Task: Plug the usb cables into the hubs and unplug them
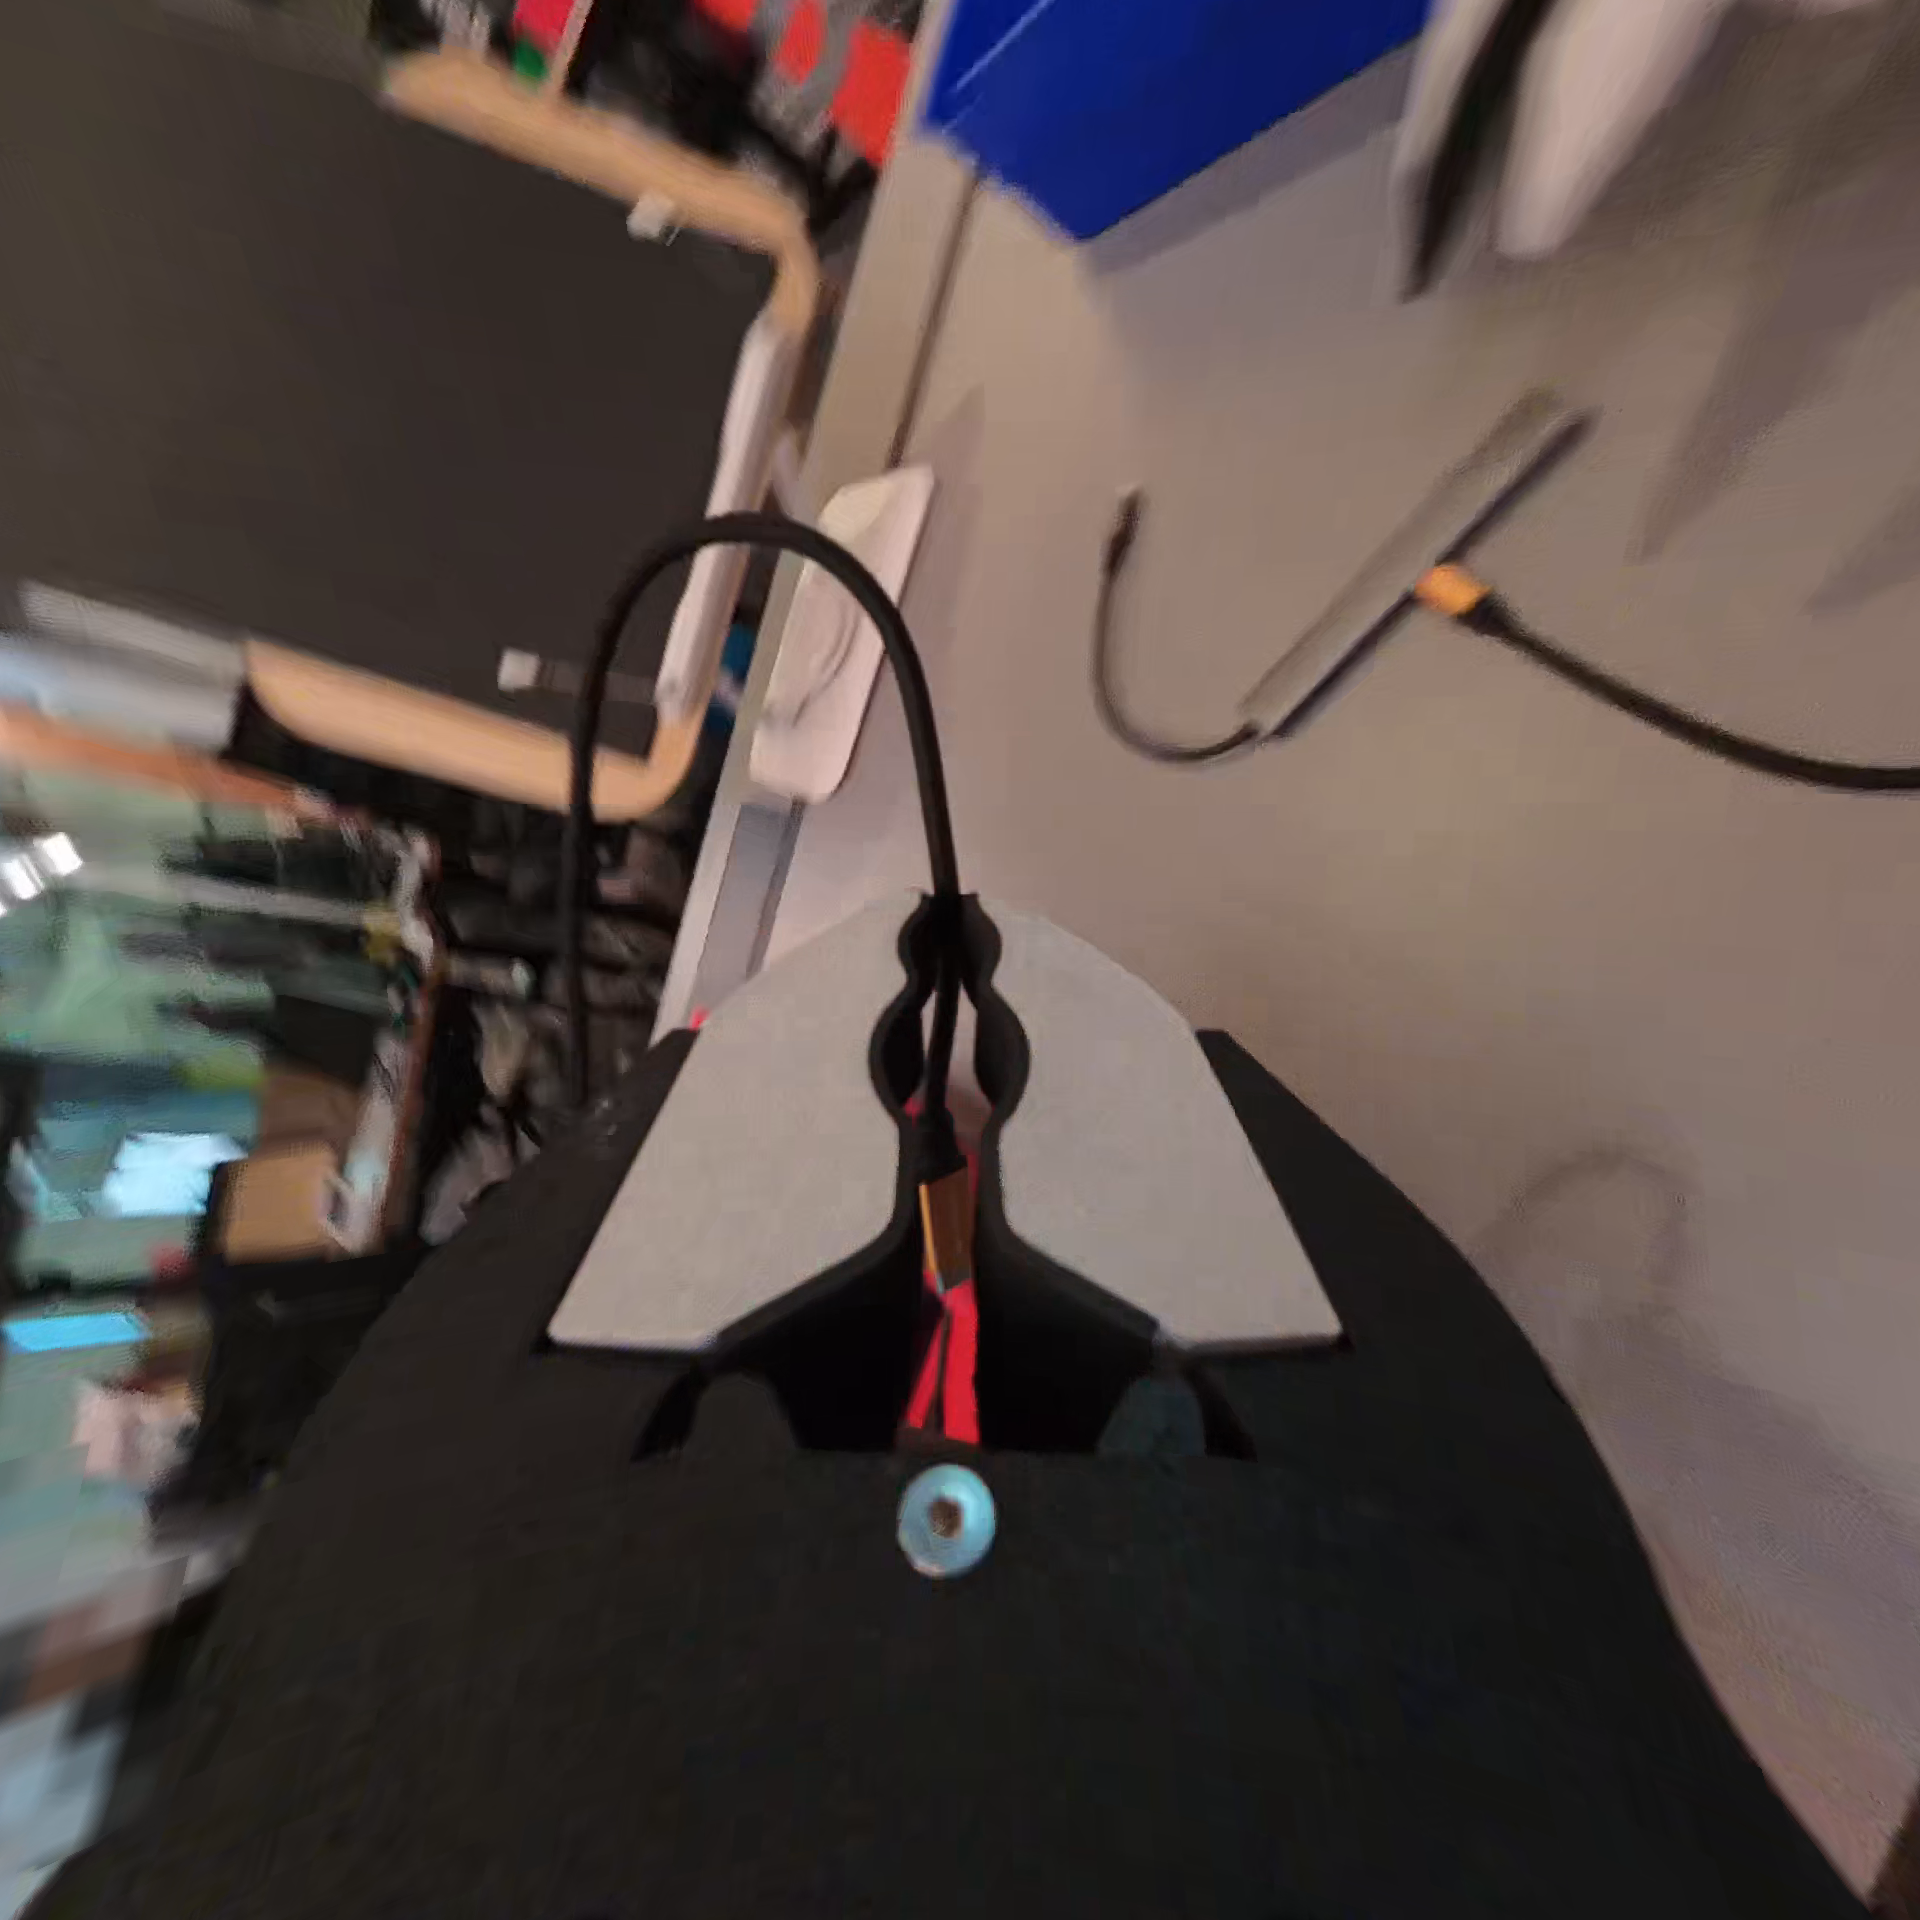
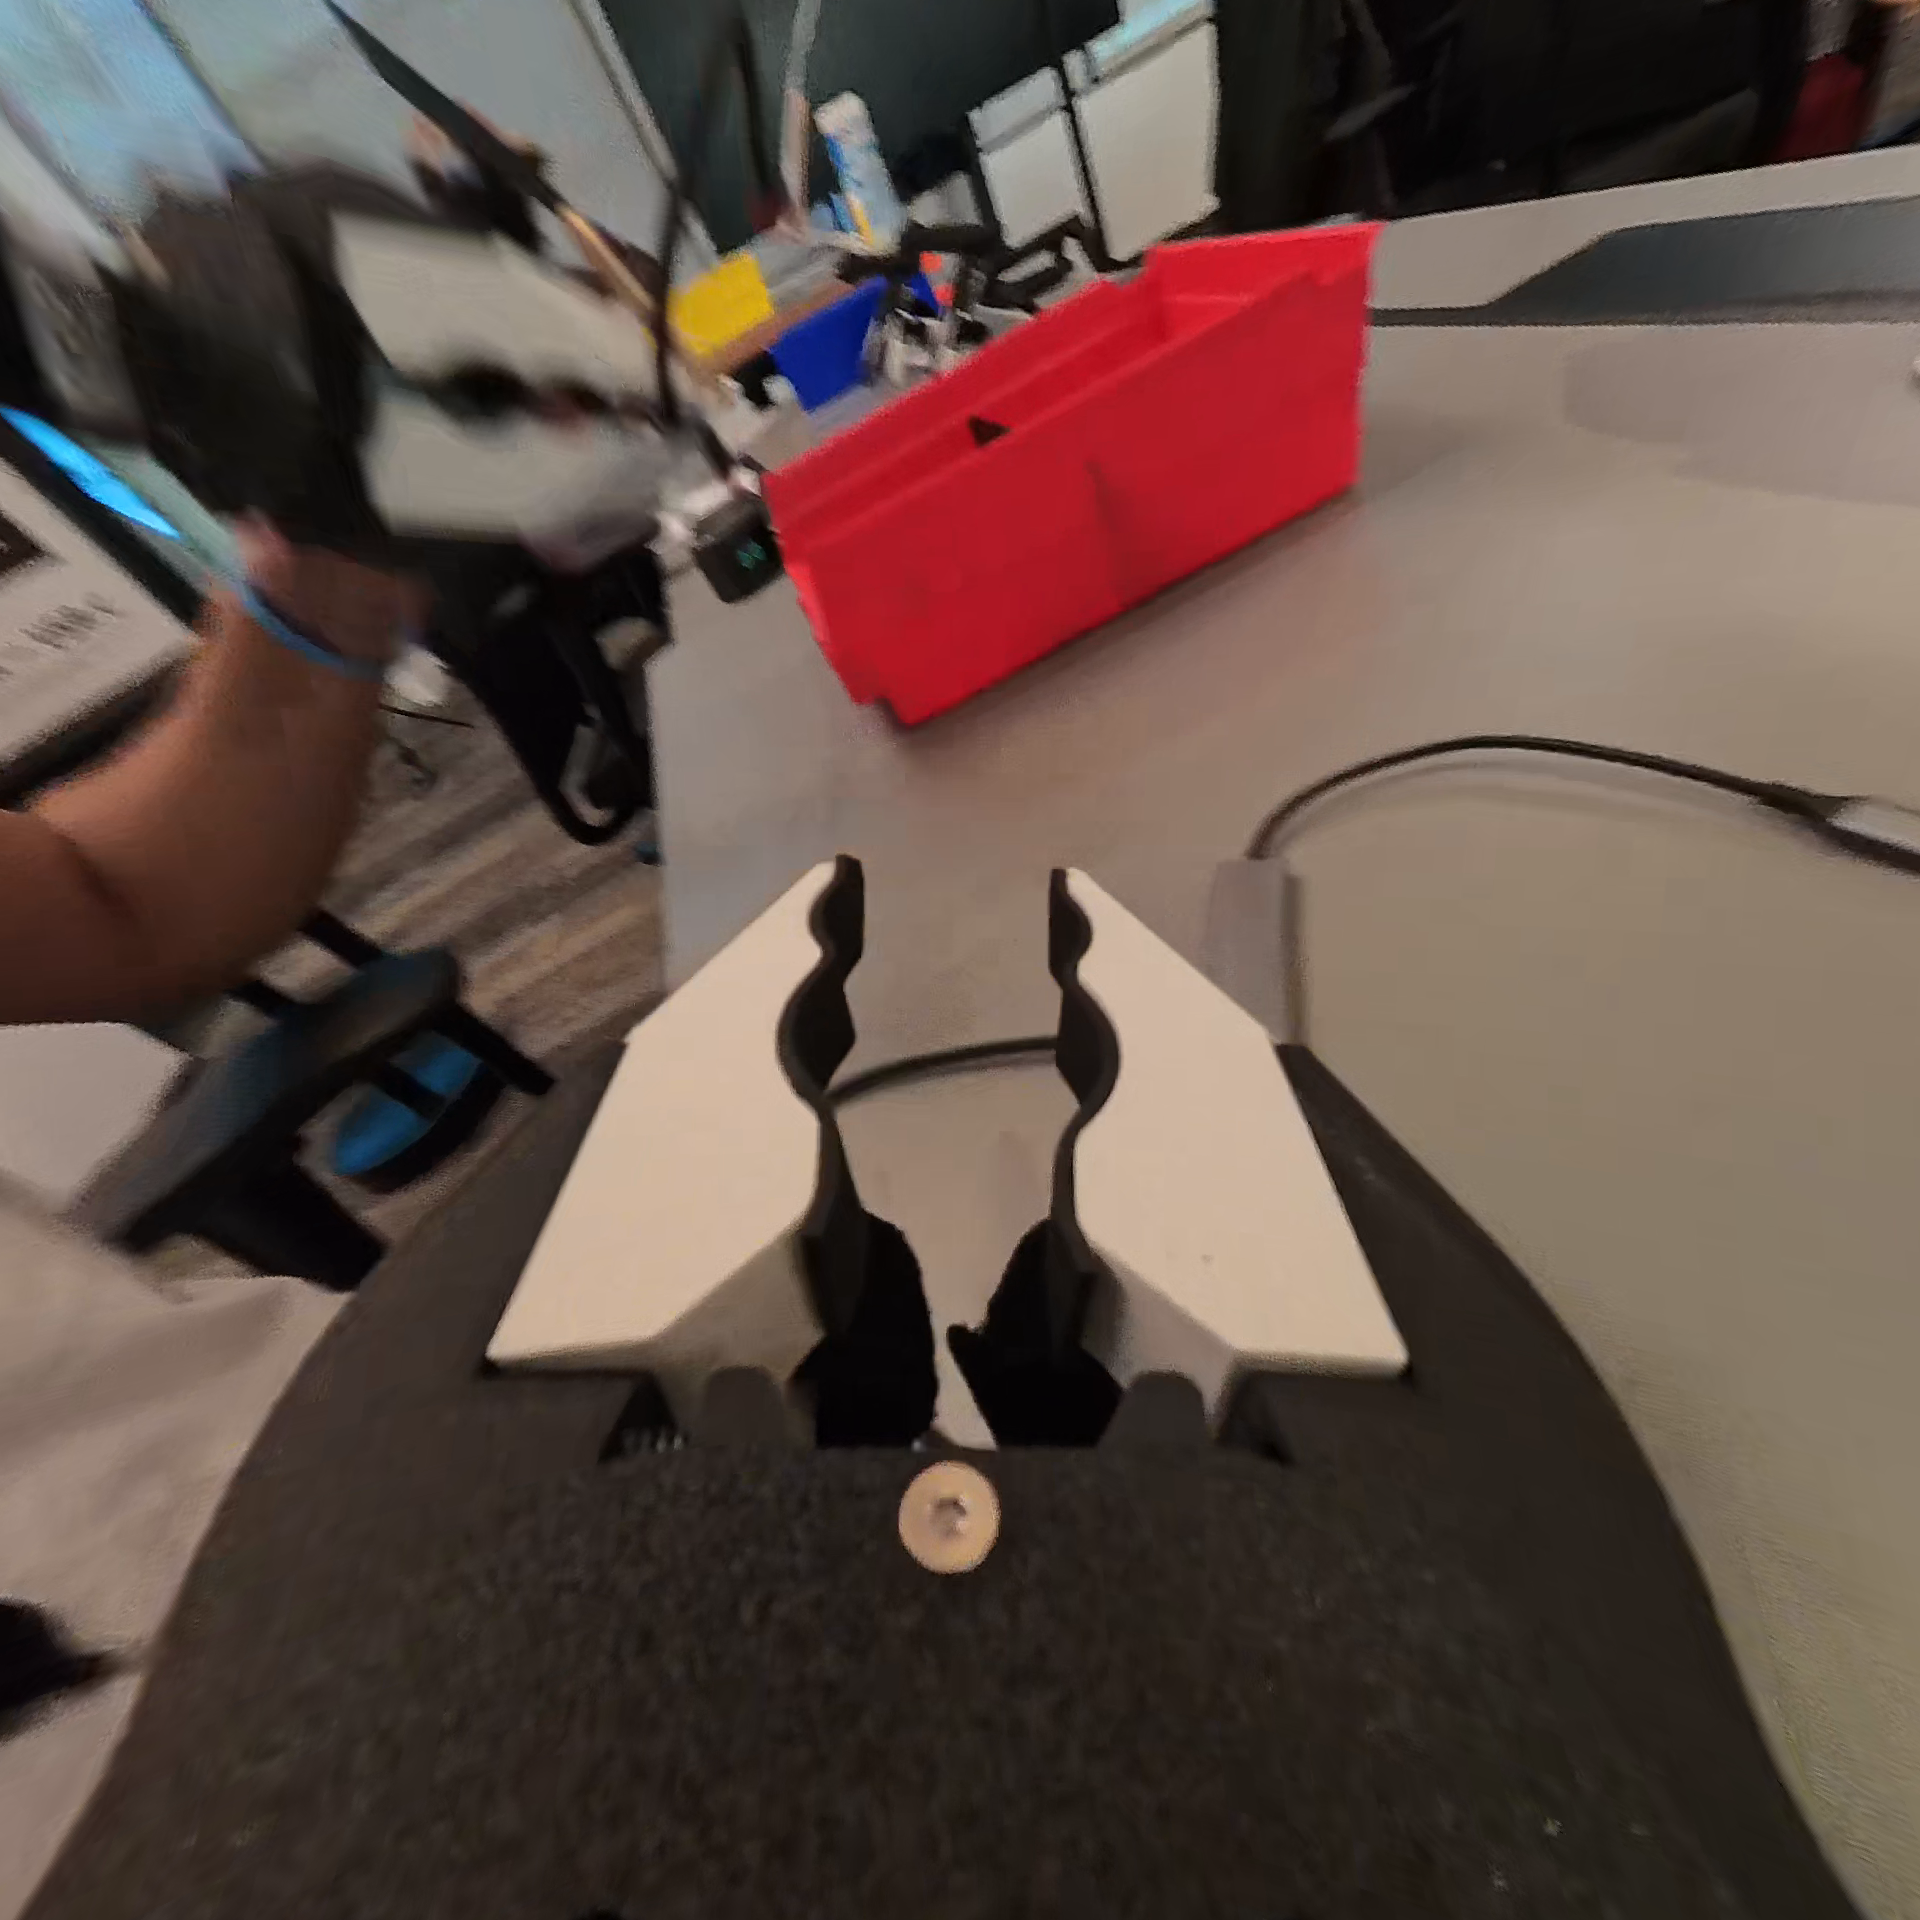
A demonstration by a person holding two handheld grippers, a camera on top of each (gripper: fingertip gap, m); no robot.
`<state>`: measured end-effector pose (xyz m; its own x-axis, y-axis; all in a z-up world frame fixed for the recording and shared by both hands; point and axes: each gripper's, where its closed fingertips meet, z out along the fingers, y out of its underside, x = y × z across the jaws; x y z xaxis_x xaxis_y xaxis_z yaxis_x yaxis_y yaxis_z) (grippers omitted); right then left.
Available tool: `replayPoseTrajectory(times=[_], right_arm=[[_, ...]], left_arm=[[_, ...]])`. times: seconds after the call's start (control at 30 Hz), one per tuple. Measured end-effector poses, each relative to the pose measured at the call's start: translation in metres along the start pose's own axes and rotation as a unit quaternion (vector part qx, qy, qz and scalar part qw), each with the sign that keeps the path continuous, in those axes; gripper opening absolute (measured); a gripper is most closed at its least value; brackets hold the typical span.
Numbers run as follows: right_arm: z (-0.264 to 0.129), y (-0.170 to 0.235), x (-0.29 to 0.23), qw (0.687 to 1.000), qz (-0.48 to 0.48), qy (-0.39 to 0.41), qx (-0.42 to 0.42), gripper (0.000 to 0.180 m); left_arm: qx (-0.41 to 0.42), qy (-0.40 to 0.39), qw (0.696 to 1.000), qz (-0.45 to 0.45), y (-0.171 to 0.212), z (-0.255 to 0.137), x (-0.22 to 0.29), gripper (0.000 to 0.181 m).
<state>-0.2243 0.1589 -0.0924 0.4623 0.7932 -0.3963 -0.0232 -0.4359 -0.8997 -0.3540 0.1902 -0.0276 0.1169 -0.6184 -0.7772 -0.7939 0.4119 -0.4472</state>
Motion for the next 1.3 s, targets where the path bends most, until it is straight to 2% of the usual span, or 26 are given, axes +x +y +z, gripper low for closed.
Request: replayPoseTrajectory(times=[0.13, 0.2, 0.33, 0.37, 0.4, 0.47, 0.6, 0.67, 0.77, 0.87, 1.03, 1.1, 1.2, 1.27, 1.3], right_arm=[[-0.003, -0.013, -0.020, 0.991, 0.094, -0.088, 0.043, 0.039], [-0.003, -0.011, -0.018, 0.984, 0.132, -0.106, 0.049, 0.039], [0.006, 0.023, -0.010, 0.986, 0.139, -0.086, -0.040, 0.024], [0.007, 0.031, -0.008, 0.986, 0.135, -0.075, -0.060, 0.015], [0.007, 0.033, -0.010, 0.986, 0.133, -0.080, -0.065, 0.006], [0.005, 0.029, -0.011, 0.990, 0.108, -0.071, -0.061, 0.003], [-0.017, 0.014, 0.026, 0.994, -0.026, 0.098, -0.051, 0.002], [-0.039, 0.010, 0.042, 0.985, -0.035, 0.161, -0.053, 0.001], [-0.069, 0.029, 0.056, 0.972, 0.018, 0.225, -0.063, 0.002], [-0.091, 0.063, 0.067, 0.951, 0.059, 0.290, -0.084, 0.003], [-0.095, 0.092, 0.070, 0.941, 0.091, 0.299, -0.133, 0.008], [-0.097, 0.091, 0.073, 0.938, 0.074, 0.307, -0.139, 0.022], [-0.097, 0.082, 0.072, 0.940, 0.033, 0.314, -0.129, 0.049], [-0.092, 0.064, 0.065, 0.949, -0.008, 0.302, -0.095, 0.072], [-0.091, 0.057, 0.063, 0.949, -0.026, 0.303, -0.080, 0.075]], left_arm=[[-0.008, 0.025, 0.987, 0.156, -0.027, 0.034, 0.077, 0.004], [0.003, 0.024, 0.982, 0.189, -0.035, 0.045, 0.098, 0.004], [0.006, 0.001, 0.972, 0.234, -0.042, 0.055, 0.115, 0.004], [0.001, 0.007, 0.972, 0.236, -0.041, 0.056, 0.120, 0.003], [-0.002, 0.011, 0.972, 0.234, -0.041, 0.058, 0.123, 0.004], [-0.003, 0.012, 0.974, 0.224, -0.039, 0.060, 0.130, 0.004], [-0.031, 0.050, 0.993, 0.101, -0.021, 0.059, 0.137, 0.009], [-0.033, 0.073, 0.997, 0.012, -0.011, 0.049, 0.133, 0.018], [-0.040, 0.088, 0.988, -0.122, 0.015, 0.029, 0.116, 0.020], [-0.063, 0.061, 0.971, -0.223, 0.058, 0.005, 0.080, 0.021], [-0.105, 0.068, 0.943, -0.310, 0.134, -0.032, 0.017, 0.030], [-0.143, 0.116, 0.924, -0.336, 0.167, -0.036, 0.006, 0.032], [-0.234, 0.162, 0.912, -0.295, 0.218, -0.029, 0.001, 0.032], [-0.275, 0.210, 0.899, -0.270, 0.239, -0.018, 0.006, 0.034], [-0.287, 0.233, 0.893, -0.257, 0.246, -0.011, 0.009, 0.034]])
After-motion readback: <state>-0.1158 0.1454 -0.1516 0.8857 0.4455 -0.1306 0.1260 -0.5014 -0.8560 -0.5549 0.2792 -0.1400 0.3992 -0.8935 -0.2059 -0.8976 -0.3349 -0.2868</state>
